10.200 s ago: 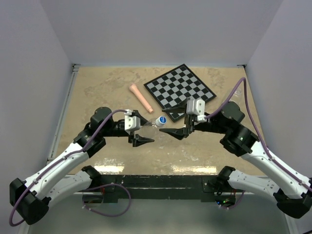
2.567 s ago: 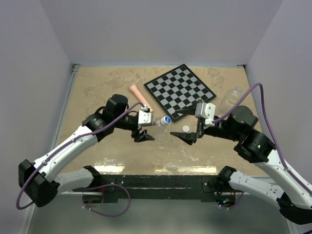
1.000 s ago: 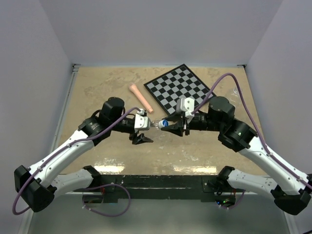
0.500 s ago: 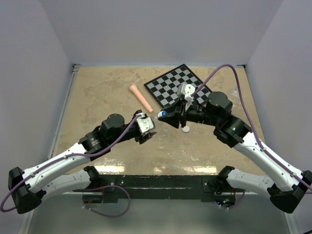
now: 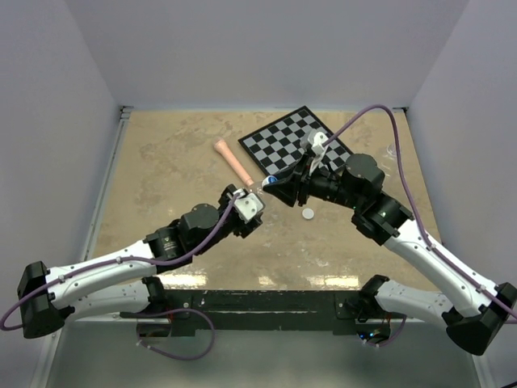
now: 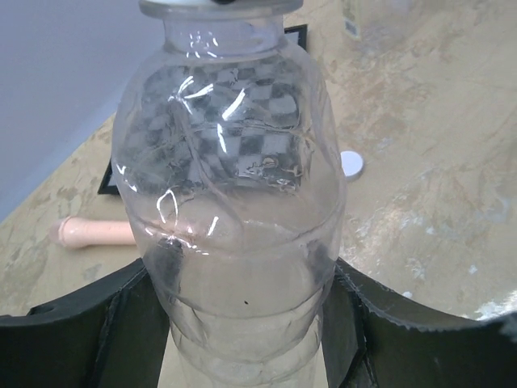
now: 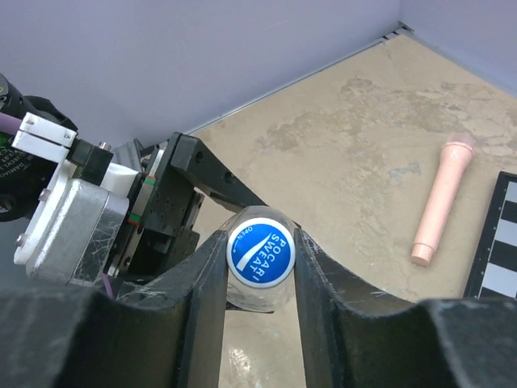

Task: Screw on the bottle caps

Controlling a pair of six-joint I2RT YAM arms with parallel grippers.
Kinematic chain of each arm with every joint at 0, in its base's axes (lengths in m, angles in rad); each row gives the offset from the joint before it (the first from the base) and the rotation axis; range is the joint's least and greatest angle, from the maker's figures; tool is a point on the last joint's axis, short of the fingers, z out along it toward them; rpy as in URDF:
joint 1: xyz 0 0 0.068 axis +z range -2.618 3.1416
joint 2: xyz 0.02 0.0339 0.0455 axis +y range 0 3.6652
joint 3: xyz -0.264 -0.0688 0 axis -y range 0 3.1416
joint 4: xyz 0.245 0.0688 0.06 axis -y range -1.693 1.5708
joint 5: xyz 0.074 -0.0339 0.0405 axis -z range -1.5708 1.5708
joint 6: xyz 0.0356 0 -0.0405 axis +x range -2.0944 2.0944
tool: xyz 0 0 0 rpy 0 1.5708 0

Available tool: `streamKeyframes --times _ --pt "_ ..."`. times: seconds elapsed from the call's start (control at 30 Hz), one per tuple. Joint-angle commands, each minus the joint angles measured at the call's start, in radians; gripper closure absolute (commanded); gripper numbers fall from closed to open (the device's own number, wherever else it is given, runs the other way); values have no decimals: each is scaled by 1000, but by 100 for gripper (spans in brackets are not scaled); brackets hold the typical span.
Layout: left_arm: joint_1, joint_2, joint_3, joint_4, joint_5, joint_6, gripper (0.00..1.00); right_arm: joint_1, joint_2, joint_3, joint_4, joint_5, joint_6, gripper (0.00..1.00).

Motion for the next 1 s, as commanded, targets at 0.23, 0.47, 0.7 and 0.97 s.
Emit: streamKeyframes --times 0.23,0.47,0.7,0.97 --pt "228 -12 -49 169 636 -253 100 -46 -150 -32 115 -21 -19 36" --pt "233 11 -31 203 816 -250 100 -51 -136 -61 217 -97 28 32" --pt "233 35 3 209 882 -246 100 -51 -101 -77 260 -196 45 32" --pt "233 40 15 224 891 -250 100 -51 -87 -95 284 -254 55 34"
